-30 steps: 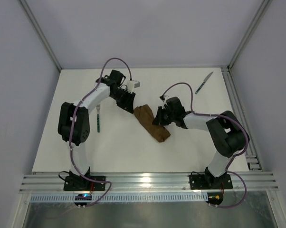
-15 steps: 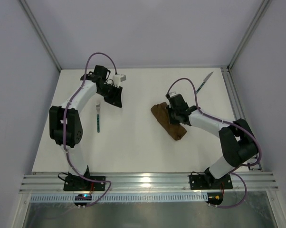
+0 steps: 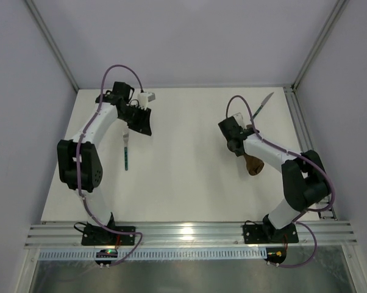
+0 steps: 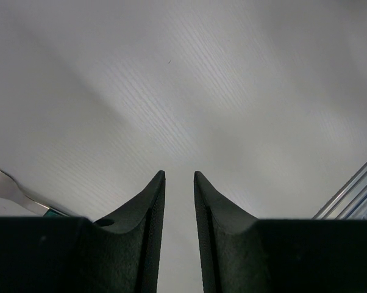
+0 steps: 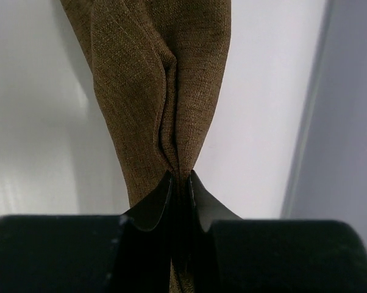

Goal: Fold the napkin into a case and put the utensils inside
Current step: Turn over the smaller rectangle-folded napkin at the center of the board.

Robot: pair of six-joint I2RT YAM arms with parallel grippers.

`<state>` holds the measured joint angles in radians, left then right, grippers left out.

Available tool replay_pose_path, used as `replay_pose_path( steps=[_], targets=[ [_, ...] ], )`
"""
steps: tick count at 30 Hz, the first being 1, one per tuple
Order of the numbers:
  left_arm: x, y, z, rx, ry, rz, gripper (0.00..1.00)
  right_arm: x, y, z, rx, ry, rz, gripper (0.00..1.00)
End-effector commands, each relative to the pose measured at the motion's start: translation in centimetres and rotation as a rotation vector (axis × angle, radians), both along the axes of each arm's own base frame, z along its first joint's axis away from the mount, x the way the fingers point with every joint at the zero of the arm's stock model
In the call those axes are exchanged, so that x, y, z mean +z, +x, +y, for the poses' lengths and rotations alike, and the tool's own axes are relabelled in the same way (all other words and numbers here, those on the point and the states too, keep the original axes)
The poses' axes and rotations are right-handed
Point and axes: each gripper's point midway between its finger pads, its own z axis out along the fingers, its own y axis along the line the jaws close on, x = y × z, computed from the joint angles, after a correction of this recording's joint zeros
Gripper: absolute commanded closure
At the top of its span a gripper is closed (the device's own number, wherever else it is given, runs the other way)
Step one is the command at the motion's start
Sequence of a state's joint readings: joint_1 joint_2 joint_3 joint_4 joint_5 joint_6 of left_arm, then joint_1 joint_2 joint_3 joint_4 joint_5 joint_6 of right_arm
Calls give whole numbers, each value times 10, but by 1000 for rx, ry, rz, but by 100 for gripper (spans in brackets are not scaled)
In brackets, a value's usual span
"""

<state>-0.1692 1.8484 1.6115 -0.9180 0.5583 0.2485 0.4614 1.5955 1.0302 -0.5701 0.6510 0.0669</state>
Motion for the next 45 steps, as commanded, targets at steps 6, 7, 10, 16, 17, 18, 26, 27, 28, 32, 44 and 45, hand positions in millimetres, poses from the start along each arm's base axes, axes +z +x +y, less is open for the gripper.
replay_pose_path(
  steps=[6, 7, 10, 16, 17, 18, 26, 27, 28, 32, 44, 45],
  targets=[
    [24, 5, 10, 5, -5, -64, 73, 56, -10, -79, -139, -587, 24, 96],
    [24, 6, 10, 5, -7, -67, 73, 56, -11, -81, -143, -626, 32, 96],
    [26, 8, 13, 9, -10, -71, 73, 49, -13, -85, -156, -713, 72, 96],
    [26, 8, 17, 17, -15, -71, 72, -4, -3, -43, -40, -769, 154, 96],
    [25, 7, 19, 22, -14, -69, 73, -9, -6, -30, -2, -777, 169, 96],
    [26, 7, 19, 23, -16, -70, 73, -13, -2, -17, 5, -751, 154, 96],
    [24, 6, 19, 24, -18, -63, 72, -67, -3, 68, 161, -589, 201, 96],
    [25, 6, 19, 24, -19, -63, 72, -69, -1, 75, 167, -573, 199, 96],
    [25, 6, 19, 23, -18, -64, 72, -72, -2, 82, 182, -563, 201, 96],
    [24, 6, 19, 24, -19, -63, 72, -83, -6, 104, 228, -524, 207, 96],
    [21, 5, 14, 29, -47, -35, 72, -106, -25, 177, 363, -452, 202, 78],
    [21, 4, 14, 27, -48, -34, 72, -106, -26, 183, 370, -442, 195, 76]
  ],
)
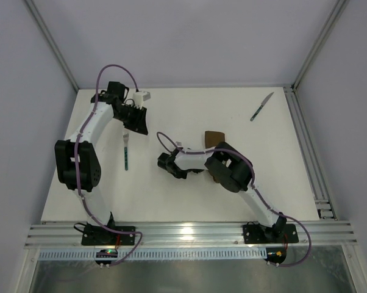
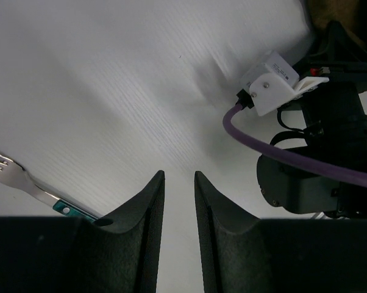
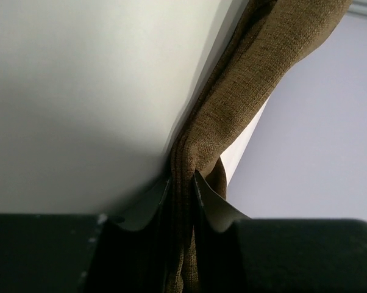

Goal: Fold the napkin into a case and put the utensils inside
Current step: Turn over the smaller rectangle-folded napkin at the center of the board.

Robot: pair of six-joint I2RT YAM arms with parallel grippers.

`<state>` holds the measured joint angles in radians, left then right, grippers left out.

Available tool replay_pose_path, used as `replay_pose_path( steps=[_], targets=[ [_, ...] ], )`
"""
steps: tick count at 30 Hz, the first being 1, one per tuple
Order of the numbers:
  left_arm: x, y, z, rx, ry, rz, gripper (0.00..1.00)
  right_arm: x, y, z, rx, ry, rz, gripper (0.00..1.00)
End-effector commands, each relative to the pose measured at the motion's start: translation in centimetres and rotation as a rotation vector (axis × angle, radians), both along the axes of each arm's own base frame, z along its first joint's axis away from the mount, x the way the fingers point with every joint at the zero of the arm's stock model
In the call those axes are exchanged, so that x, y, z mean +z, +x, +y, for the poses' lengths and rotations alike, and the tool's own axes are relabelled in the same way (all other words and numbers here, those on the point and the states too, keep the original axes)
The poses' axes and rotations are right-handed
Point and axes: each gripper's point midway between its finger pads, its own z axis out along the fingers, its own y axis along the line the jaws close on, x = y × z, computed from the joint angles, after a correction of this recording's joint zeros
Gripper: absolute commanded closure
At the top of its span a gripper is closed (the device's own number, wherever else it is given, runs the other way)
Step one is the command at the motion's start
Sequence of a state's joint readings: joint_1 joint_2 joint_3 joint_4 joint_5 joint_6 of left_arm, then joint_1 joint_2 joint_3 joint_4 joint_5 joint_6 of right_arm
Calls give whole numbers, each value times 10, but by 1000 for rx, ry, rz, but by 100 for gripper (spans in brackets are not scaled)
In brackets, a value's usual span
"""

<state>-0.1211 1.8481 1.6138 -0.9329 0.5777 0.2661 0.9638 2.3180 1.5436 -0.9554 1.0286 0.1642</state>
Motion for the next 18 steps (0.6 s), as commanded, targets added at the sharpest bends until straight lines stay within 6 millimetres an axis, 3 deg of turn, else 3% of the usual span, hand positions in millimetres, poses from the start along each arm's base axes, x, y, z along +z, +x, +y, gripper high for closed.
replay_pose_path(
  steps=[1, 5, 8, 9, 12, 18],
  targets=[
    [19, 1, -2, 1, -36, -39, 72, -39, -14, 32, -25, 162, 77, 76],
    [19, 1, -2, -2, -36, -39, 72, -39, -14, 39, -18, 176, 78, 64],
    [18, 0, -5, -5, -48, -32, 72, -32, -16, 56, 8, 229, 76, 53],
    [18, 1, -5, -1, -51, -27, 72, -24, -16, 67, 27, 269, 76, 52],
    [16, 2, -6, 2, -56, -24, 72, -4, -22, 104, 82, 400, 75, 34],
    [19, 5, -6, 9, -57, -35, 72, 46, -35, 153, 177, 610, 30, 25]
  ],
)
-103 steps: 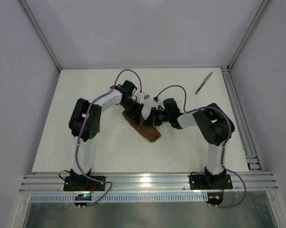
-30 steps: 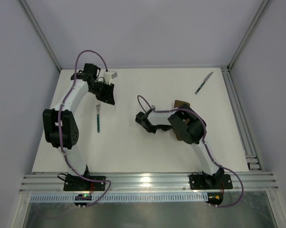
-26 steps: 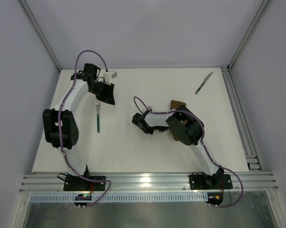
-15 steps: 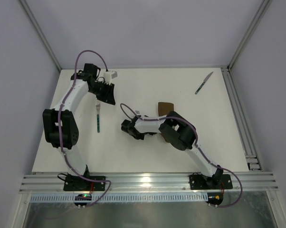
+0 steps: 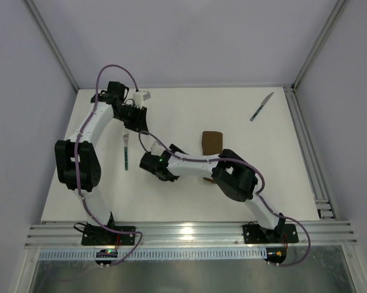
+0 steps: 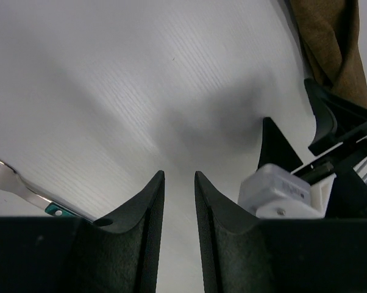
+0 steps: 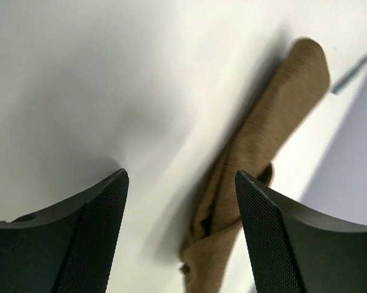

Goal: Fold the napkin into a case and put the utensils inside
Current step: Turn over the smaller rectangle-folded napkin at the center of the board, then smooth out the smaller rectangle-folded napkin at the center of the board.

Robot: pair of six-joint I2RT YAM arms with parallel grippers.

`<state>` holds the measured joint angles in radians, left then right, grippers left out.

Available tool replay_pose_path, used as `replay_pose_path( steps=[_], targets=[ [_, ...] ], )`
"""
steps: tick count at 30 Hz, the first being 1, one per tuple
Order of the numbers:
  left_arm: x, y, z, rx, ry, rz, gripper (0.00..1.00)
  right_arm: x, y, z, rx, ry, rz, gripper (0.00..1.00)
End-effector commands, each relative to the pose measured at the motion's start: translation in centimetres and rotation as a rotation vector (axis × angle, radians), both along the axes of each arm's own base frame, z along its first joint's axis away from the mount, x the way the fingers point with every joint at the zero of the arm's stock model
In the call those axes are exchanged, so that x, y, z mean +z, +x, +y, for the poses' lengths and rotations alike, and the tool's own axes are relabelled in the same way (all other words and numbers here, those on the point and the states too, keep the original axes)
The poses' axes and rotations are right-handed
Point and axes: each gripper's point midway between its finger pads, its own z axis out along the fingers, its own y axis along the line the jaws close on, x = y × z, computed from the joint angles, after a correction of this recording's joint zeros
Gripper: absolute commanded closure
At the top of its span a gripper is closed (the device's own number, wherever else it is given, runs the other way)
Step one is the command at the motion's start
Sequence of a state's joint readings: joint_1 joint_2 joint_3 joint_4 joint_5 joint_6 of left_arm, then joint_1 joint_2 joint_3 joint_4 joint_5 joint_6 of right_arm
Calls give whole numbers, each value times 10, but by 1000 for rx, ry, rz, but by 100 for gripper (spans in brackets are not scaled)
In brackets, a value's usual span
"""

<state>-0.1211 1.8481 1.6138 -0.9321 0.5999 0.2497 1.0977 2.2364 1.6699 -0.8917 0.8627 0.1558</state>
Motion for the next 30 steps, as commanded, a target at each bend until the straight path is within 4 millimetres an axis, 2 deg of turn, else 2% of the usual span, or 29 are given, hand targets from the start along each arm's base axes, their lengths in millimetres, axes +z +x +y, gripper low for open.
replay_pose_path(
  steps=[1, 2, 4, 5, 6, 7, 8, 9, 11, 12, 13, 14, 17, 19, 26, 30],
  targets=[
    [17, 6, -3, 7, -35, -44, 72, 27, -15, 64, 60, 341, 34, 25],
    [17, 7, -3, 10, -36, -45, 72, 49, -17, 67, 68, 402, 17, 25],
    [17, 6, -4, 10, -44, -38, 72, 56, -24, 57, 47, 457, 18, 29],
    [17, 6, -4, 13, -46, -34, 72, 82, -28, 51, 16, 552, -13, 47],
    [16, 4, -5, 11, -50, -32, 72, 72, -35, 31, -16, 544, 4, 55],
    [16, 3, -5, 11, -49, -30, 72, 72, -43, 27, -25, 590, 36, 62],
    [14, 3, -6, 7, -48, -28, 72, 90, -48, 20, -40, 670, 30, 77],
    [13, 1, -7, 4, -49, -25, 72, 81, -54, 5, -67, 670, 55, 83],
    [12, -1, -8, 0, -49, -19, 72, 87, -65, -10, -103, 733, 87, 90],
    [11, -2, -9, -2, -49, -15, 72, 86, -62, -20, -136, 746, 93, 96],
    [11, -3, -9, -3, -50, -11, 72, 85, -63, -26, -158, 762, 103, 96],
    [10, -4, -10, -5, -48, -10, 72, 73, -67, -36, -182, 754, 125, 96],
    [10, -6, -12, -12, -48, -7, 72, 56, -61, -51, -229, 757, 139, 96],
    [10, -8, -13, -17, -47, -6, 72, 45, -54, -54, -235, 743, 142, 96],
    [4, -11, -14, -29, -37, 8, 72, 24, -40, -49, -225, 690, 151, 96],
    [2, -12, -14, -32, -37, 15, 72, 15, -34, -34, -205, 733, 175, 96]
  ],
)
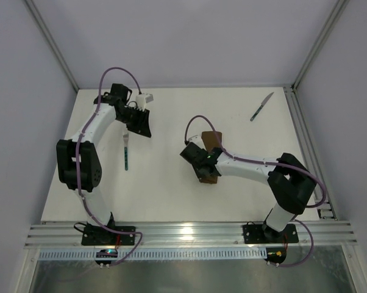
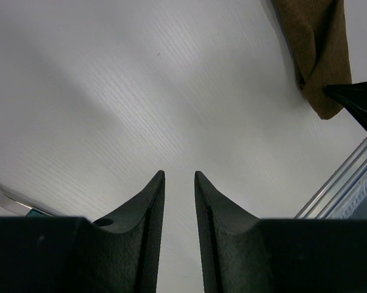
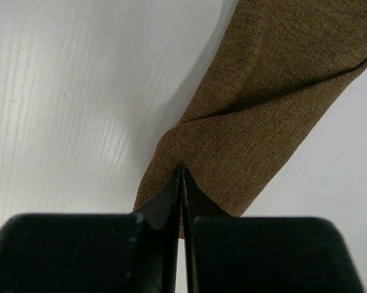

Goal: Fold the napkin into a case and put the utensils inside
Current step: Smooth out the smaller rectangle-folded napkin at the center of the board.

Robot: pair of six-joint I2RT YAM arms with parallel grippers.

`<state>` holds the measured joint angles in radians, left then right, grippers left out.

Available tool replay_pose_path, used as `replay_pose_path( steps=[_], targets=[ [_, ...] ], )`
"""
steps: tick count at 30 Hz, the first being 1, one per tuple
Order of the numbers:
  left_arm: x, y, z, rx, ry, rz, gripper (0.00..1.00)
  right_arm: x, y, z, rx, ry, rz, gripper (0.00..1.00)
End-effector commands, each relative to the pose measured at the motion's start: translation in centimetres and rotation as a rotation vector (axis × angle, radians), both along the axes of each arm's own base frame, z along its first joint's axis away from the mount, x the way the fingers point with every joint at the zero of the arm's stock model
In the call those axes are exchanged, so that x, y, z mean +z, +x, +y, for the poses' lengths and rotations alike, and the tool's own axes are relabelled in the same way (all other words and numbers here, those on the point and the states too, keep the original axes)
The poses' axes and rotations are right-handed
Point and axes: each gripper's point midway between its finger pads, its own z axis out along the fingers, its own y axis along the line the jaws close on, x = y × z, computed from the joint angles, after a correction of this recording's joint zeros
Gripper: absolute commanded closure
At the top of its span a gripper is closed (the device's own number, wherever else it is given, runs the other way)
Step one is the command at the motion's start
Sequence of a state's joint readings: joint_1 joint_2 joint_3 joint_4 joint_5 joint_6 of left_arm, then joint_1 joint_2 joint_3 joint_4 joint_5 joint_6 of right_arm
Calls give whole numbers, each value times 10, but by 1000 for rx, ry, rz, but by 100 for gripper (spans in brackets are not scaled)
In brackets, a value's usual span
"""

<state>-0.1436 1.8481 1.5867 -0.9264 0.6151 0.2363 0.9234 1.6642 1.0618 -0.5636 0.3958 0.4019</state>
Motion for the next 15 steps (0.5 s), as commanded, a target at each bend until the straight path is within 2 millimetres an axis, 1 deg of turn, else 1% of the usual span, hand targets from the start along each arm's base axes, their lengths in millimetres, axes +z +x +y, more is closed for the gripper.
replay_pose_path(
  steps=[1, 2, 4, 5, 8, 12, 14, 15],
  targets=[
    [9, -2, -4, -14, -23, -18, 72, 6, 17, 27, 20, 99, -35, 96],
    [8, -3, -4, -15, -22, -15, 73, -2, 19, 27, 17, 90, -23, 96],
    [9, -3, -3, -16, -20, -16, 73, -9, 22, 29, 13, 94, -13, 96],
    [9, -3, -3, -19, -21, -18, 73, -16, 22, 28, 13, 84, 0, 96],
    [10, -5, -3, -23, -21, -16, 73, -22, 24, 33, 23, 95, 10, 96],
    [10, -9, -8, -36, -33, -5, 74, -21, 29, 40, 32, 95, 15, 96],
    [12, -12, -11, -46, -36, -9, 74, -15, 33, 44, 33, 105, 6, 96],
    [13, -15, -17, -63, -35, -12, 74, -8, 35, 43, 33, 101, -8, 96]
  ],
)
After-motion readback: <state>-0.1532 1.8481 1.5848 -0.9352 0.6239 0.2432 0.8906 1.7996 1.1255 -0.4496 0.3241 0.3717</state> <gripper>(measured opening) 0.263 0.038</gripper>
